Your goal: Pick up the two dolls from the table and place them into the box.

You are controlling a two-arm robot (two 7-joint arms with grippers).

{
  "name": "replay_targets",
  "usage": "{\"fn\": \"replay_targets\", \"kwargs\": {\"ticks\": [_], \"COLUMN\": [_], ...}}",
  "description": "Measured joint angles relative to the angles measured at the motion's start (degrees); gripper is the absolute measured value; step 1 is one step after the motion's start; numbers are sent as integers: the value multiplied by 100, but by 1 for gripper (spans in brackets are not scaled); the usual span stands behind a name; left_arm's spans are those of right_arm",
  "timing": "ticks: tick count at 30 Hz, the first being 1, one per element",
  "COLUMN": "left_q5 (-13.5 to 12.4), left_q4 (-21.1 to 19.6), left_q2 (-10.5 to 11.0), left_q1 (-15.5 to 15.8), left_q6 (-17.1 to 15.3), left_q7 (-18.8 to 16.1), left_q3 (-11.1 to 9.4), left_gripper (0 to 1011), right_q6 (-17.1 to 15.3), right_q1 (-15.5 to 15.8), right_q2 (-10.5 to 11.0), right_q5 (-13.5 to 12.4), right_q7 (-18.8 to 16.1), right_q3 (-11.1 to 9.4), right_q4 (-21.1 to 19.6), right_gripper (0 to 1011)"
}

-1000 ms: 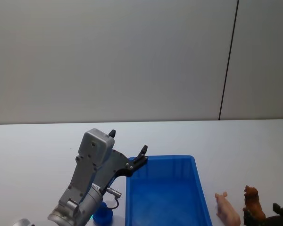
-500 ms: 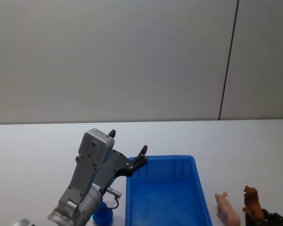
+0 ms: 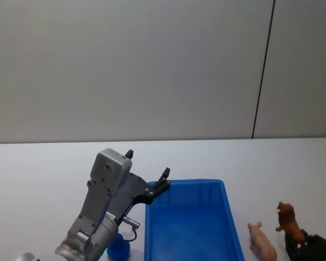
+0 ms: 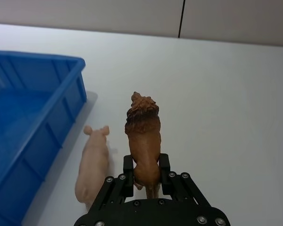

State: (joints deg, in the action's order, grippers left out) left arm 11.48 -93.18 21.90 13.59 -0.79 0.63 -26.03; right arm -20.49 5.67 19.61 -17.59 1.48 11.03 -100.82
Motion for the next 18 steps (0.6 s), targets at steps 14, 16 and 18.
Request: {"fn": "replay_targets", "kwargs": {"ticks": [14, 16, 18], "left_q5": [0, 0, 0], "left_q4": [0, 0, 0], "left_q2": [0, 0, 0], "left_q1": [0, 0, 0], "left_q6": [0, 0, 0], "left_q7": [0, 0, 0], "left_q3": [0, 0, 0], "left_gripper": [1001, 1001, 1002], "right_q6": [302, 336, 364], "right_q1": [-68, -109, -164], "right_q2": [-52, -83, -124], "right_q5": [212, 252, 291], "right_q7": [-307, -425, -544], "right_q3": [54, 82, 120], "right_q4": [-474, -501, -516], "right_gripper": [301, 301, 301]}}
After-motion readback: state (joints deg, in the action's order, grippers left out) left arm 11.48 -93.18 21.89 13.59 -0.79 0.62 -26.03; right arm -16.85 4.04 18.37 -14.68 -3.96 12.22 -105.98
